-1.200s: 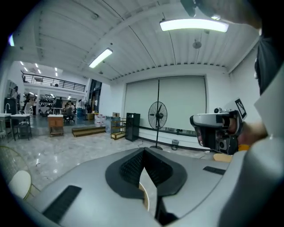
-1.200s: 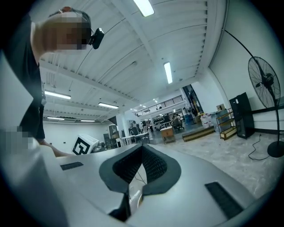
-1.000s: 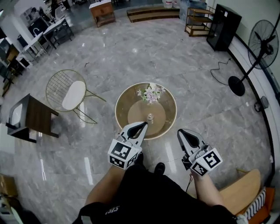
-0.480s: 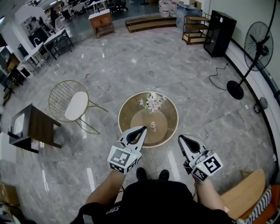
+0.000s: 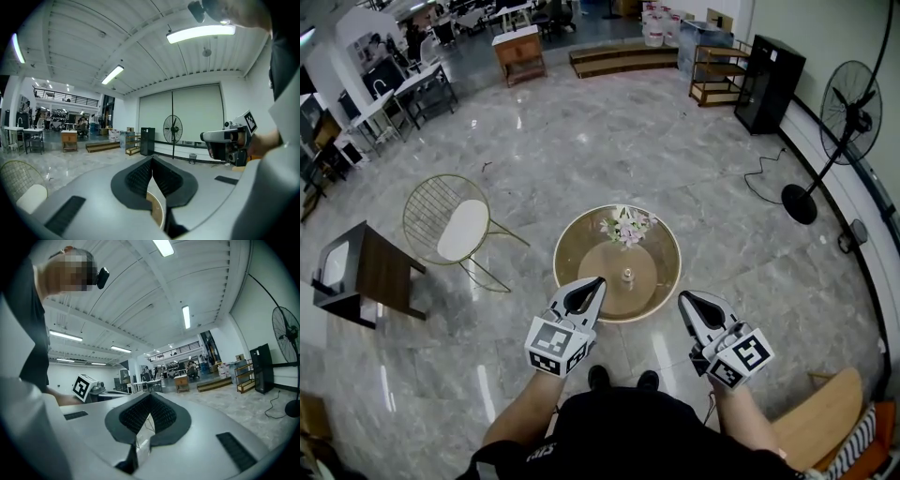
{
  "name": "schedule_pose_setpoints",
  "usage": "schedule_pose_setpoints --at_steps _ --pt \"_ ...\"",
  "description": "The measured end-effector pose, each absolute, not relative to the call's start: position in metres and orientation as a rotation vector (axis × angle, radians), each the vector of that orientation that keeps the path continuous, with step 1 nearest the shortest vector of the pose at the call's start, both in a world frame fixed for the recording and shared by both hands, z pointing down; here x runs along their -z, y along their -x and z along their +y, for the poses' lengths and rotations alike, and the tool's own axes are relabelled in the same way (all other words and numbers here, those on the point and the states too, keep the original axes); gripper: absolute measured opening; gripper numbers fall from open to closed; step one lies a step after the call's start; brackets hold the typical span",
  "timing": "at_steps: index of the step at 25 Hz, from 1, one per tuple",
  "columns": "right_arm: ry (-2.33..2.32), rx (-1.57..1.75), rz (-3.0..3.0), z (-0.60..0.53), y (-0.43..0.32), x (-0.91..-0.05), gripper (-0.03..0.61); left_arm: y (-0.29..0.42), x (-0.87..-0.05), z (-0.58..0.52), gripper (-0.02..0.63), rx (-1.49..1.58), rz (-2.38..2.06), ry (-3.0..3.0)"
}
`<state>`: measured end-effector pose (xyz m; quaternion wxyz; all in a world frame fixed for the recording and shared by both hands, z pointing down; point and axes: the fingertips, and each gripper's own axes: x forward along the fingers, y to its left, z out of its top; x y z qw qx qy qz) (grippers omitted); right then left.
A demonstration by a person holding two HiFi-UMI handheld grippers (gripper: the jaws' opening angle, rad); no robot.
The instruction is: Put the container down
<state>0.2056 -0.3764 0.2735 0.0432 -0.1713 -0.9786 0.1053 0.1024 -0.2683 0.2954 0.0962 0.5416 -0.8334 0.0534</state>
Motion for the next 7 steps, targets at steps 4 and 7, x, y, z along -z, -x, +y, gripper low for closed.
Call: schedule_pose_setpoints --at_steps 4,7 --pt "0.516 -0.339 -2.995 -0.373 -0.201 -0.276 0.012 -0.101 -0.293 -0.265 0.015 -0.149 -2.460 -1.629" --pt "0.524 -0.342 -2.993 -0.366 -0.197 -0.276 0.012 -0.101 -0.291 -0.262 0.015 -0.138 -2.459 -1.641"
